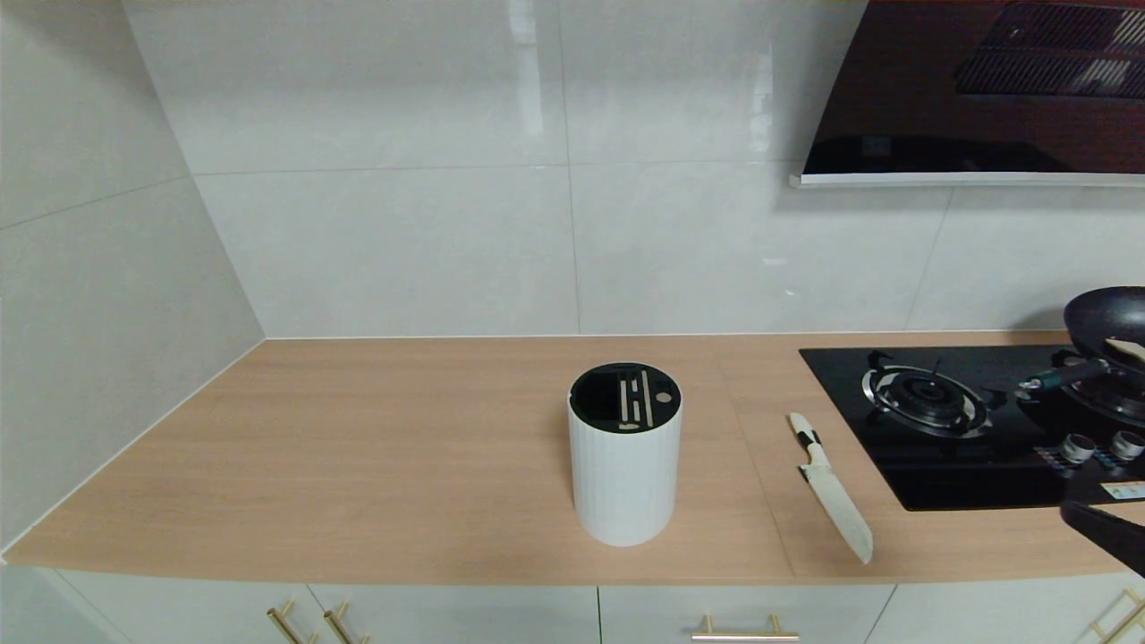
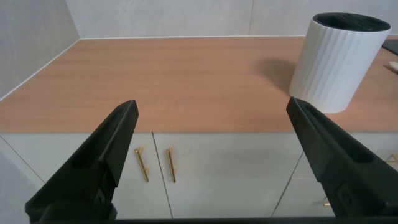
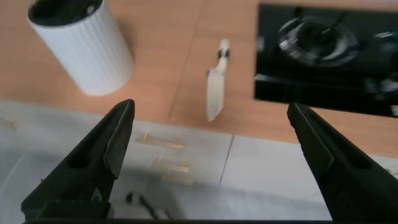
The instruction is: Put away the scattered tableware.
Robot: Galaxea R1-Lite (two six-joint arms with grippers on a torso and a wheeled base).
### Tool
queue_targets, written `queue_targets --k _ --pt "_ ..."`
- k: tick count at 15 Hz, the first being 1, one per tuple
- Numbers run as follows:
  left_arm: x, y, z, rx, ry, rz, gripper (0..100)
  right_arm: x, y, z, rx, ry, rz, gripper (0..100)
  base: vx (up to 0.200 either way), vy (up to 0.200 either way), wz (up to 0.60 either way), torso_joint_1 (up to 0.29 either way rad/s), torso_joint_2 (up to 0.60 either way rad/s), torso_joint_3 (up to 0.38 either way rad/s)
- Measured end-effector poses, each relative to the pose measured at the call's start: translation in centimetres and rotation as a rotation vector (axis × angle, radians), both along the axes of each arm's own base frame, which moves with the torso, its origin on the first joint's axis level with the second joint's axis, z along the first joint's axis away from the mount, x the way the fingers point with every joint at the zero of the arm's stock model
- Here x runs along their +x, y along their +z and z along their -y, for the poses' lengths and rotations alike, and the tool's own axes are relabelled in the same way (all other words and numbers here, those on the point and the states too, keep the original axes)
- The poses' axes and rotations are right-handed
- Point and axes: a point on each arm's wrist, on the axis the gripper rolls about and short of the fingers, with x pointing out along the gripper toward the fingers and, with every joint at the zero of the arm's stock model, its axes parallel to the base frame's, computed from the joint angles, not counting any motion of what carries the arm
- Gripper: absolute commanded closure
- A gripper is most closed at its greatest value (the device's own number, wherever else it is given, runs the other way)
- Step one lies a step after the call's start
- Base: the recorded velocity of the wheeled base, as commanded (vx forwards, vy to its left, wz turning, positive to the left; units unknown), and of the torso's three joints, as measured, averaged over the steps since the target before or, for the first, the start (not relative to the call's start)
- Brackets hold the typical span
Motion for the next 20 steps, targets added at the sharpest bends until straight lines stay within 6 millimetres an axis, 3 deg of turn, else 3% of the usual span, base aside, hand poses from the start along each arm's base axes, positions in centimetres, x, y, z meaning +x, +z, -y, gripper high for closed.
queue_targets --k 4,12,16,20 --pt "0.0 0.0 0.0 -0.001 0.000 0.000 0 7.3 -1.3 -2.0 -0.043 0.027 -0.140 0 0.000 0.000 0.00 0.000 0.00 0.000" --pt "0.0 0.0 0.0 0.000 0.000 0.000 0 19.3 -7.3 -4.5 -0.081 0.013 -0.241 0 0.000 0.000 0.00 0.000 0.00 0.000" --pt "0.0 0.0 0.0 0.001 0.000 0.000 0 24.7 -12.7 -4.8 -0.116 -0.034 -0.335 0 0.000 0.000 0.00 0.000 0.00 0.000" --pt "0.0 0.0 0.0 0.000 0.000 0.000 0 27.9 -17.7 -4.3 -0.112 -0.069 -0.306 0 0.000 0.000 0.00 0.000 0.00 0.000"
